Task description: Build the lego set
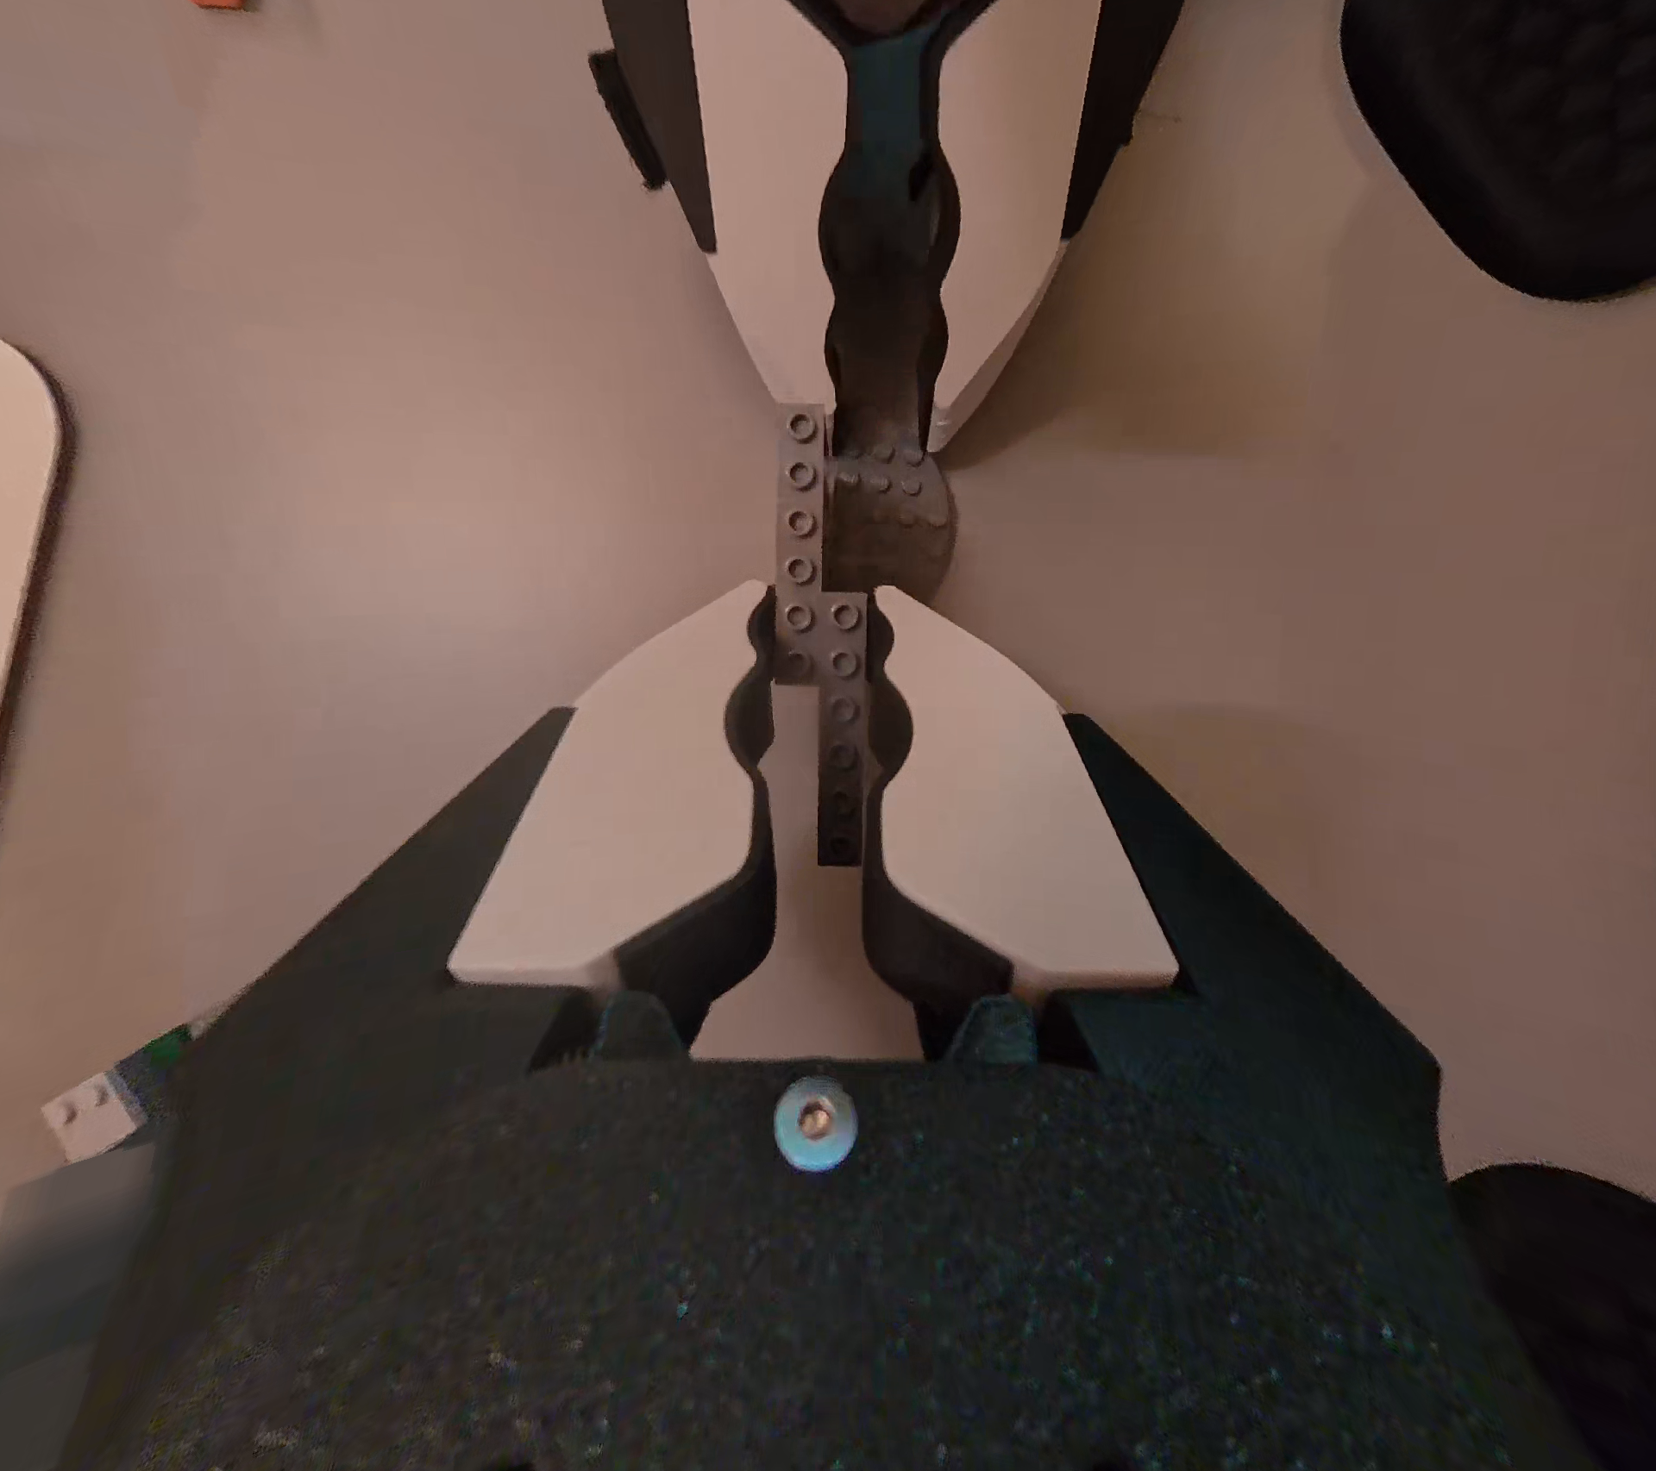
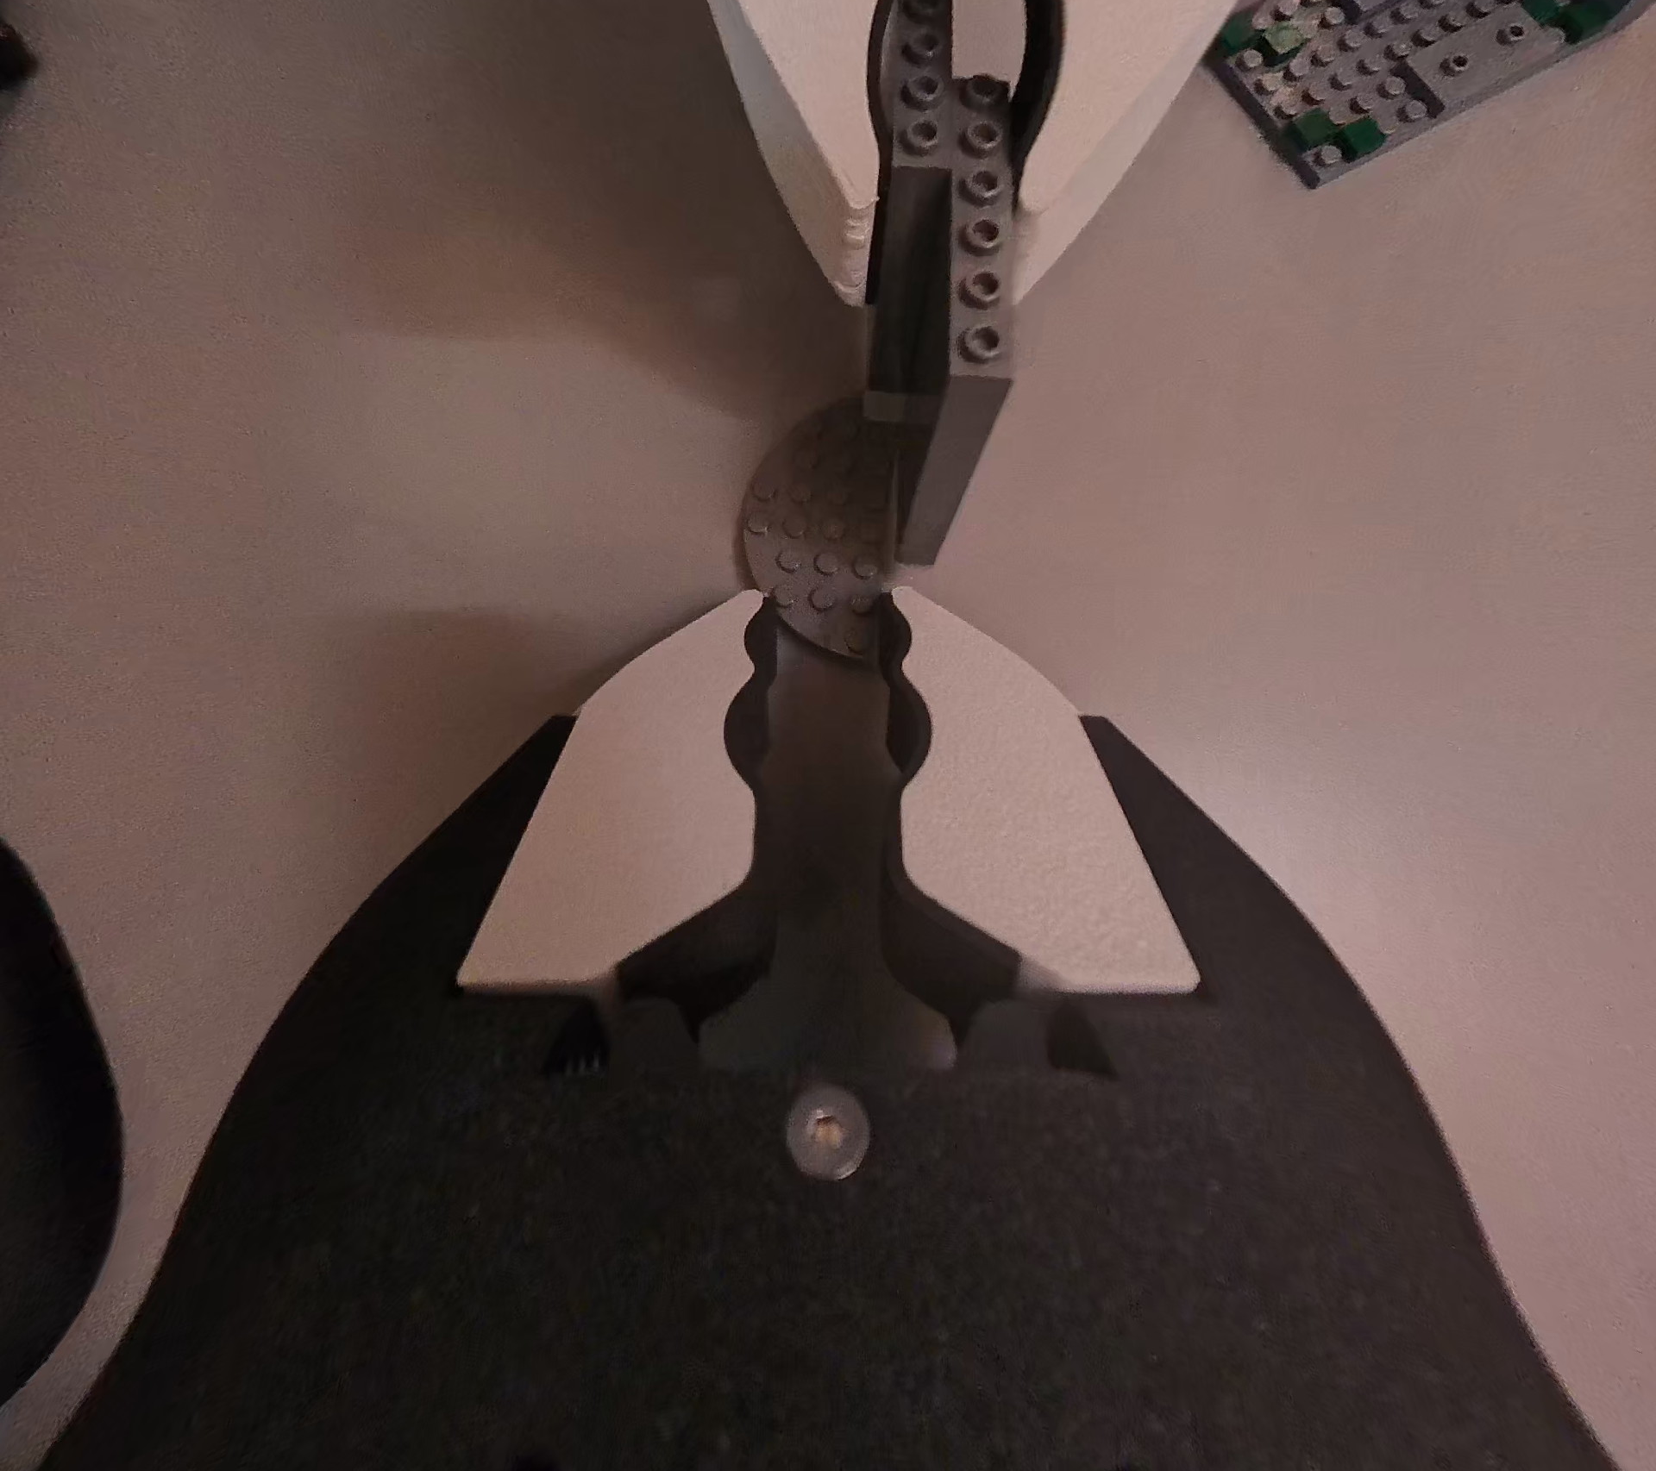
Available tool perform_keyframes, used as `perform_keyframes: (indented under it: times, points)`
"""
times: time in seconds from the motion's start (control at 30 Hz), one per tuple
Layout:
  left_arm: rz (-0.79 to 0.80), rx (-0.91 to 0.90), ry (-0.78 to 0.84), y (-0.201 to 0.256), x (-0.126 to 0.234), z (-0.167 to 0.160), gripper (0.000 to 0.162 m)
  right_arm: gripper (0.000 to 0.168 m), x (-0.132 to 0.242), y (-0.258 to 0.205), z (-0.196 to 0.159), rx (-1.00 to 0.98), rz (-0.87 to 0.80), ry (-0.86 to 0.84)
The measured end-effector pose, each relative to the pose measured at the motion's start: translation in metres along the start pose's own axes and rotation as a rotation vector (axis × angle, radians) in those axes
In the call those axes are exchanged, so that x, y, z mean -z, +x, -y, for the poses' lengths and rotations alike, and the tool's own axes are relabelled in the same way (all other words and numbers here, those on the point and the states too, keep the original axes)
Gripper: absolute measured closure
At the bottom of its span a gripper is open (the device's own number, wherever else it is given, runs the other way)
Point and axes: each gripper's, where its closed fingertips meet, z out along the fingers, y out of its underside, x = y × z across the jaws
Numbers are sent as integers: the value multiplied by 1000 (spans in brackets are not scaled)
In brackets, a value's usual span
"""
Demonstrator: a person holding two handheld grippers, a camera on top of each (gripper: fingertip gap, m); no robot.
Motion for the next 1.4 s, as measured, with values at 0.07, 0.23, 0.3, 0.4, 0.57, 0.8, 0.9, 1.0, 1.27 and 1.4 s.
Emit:
perform_keyframes:
  times: [0.07, 0.23, 0.3, 0.4, 0.57, 0.8, 0.9, 1.0, 1.27, 1.4]
  points:
    - [-4, -2, 4, 4, -1, -1, 145, 148, 4, -2, 1, 4, 3, 4]
    - [1, 7, 40, 11, 3, 2, 145, 150, 9, -8, 9, -11, 23, 38]
    - [20, 15, 50, 12, 5, 0, 145, 167, 13, -7, 15, -38, 11, 84]
    - [29, 29, 64, 18, 7, -8, 145, 168, 20, -11, 22, -92, 29, 147]
    - [76, 49, 78, 19, 12, -20, 145, 151, 14, -10, 2, -103, -43, 26]
    - [131, 55, 108, 20, 27, -29, 145, 131, 1, -26, -13, -170, -232, -50]
    - [137, 60, 126, 18, 30, -28, 145, 140, -5, -21, -8, -226, -258, -35]
    - [133, 56, 132, 22, 32, -27, 145, 145, -6, -18, -7, -205, -231, -40]
    - [119, 4, 99, 36, 23, -25, 145, 147, 10, -31, -4, -59, -105, -285]
    - [107, -43, 57, 46, 14, -23, 145, 147, 21, -33, 14, 16, -79, -373]
